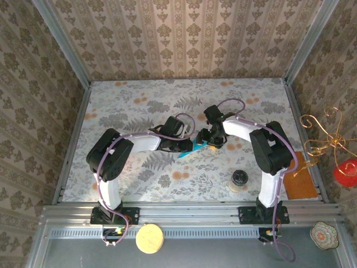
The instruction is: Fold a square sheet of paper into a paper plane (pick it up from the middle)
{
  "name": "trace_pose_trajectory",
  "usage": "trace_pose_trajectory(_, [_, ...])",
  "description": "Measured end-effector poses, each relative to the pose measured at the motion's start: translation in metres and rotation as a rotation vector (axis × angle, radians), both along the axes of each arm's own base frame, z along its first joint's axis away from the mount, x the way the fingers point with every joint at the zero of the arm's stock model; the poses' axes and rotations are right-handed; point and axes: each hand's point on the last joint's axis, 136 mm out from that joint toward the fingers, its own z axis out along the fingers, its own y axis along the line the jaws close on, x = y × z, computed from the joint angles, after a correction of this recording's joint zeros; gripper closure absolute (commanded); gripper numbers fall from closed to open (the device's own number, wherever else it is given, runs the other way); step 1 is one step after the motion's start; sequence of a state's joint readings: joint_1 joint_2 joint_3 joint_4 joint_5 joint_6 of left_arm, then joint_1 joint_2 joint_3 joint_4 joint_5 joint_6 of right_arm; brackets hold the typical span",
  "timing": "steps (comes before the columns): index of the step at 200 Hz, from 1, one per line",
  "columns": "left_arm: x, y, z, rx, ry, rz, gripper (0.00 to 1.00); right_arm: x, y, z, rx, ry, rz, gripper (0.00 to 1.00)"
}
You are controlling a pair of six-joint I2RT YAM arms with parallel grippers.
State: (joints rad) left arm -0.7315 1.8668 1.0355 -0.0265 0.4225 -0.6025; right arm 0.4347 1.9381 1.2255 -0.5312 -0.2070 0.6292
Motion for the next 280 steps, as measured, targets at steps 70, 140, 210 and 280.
trace_pose_trajectory(70, [0.002,-0.002,0.0,-0.006,-0.006,-0.001,0.89,0.0,0.0,-0.001,-0.031,0.018,0.002,0.35])
trace_pose_trajectory(140, [0.005,-0.002,-0.015,0.035,0.03,0.014,0.92,0.0,0.0,-0.002,-0.034,0.021,-0.002,0.35])
trace_pose_trajectory(210, [0.008,0.001,-0.015,0.038,0.062,0.054,0.94,0.0,0.0,0.012,0.018,-0.066,0.001,0.35])
trace_pose_trajectory(280, [0.01,0.002,-0.015,0.037,0.068,0.064,0.95,-0.017,0.004,0.029,0.147,-0.177,0.007,0.61])
